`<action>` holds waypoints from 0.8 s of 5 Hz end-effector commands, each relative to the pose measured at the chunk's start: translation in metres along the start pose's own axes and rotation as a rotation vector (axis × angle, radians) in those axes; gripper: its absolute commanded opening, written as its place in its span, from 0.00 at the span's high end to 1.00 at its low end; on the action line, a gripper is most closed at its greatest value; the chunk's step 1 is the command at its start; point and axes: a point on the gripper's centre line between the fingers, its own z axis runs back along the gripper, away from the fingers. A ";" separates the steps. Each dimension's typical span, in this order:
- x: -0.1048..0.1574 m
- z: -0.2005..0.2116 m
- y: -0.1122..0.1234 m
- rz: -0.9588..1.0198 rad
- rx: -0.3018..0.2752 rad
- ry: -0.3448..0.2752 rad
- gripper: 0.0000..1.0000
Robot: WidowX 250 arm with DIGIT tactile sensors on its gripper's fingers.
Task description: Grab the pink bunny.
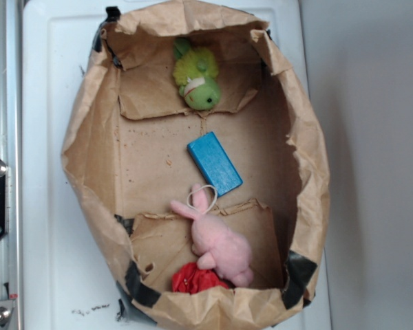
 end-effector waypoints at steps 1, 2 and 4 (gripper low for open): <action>0.000 0.000 0.000 0.000 0.000 0.000 0.00; 0.048 -0.025 0.009 -0.010 0.057 -0.024 0.00; 0.136 -0.062 0.034 -0.155 0.090 -0.091 0.00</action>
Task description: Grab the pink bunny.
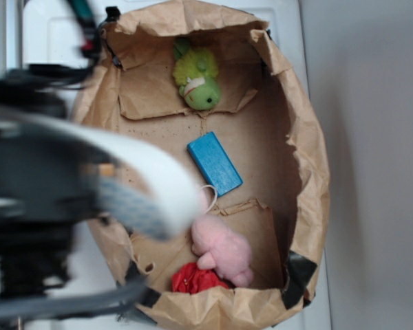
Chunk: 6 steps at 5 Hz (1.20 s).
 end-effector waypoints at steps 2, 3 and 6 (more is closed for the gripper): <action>0.075 -0.049 0.034 -0.078 0.017 -0.189 0.00; 0.075 -0.049 0.034 -0.078 0.017 -0.189 0.00; 0.073 -0.105 0.006 -0.399 -0.019 -0.233 0.00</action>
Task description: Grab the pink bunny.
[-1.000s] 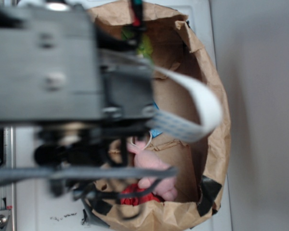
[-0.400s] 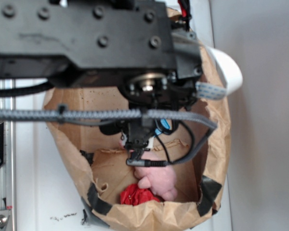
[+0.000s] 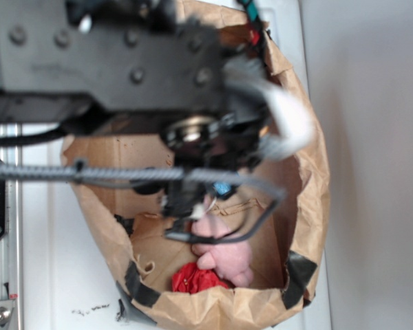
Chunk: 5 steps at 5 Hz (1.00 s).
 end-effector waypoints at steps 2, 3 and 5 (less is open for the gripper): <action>0.028 -0.037 -0.054 -0.307 -0.138 -0.019 0.00; 0.034 -0.032 -0.078 -0.369 -0.212 -0.016 0.00; 0.032 -0.039 -0.099 -0.437 -0.145 -0.060 0.00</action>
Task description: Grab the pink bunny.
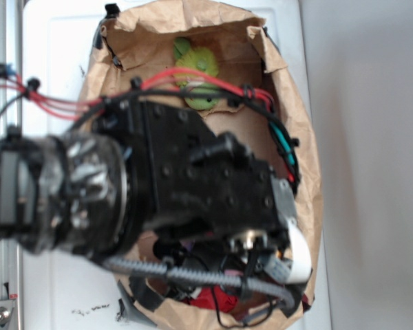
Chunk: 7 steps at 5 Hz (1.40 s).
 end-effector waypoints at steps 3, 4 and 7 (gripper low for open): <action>-0.021 -0.049 0.000 -0.173 0.132 0.010 0.00; -0.019 -0.041 0.009 -0.119 0.101 -0.010 1.00; -0.034 0.057 0.025 0.020 0.049 -0.207 1.00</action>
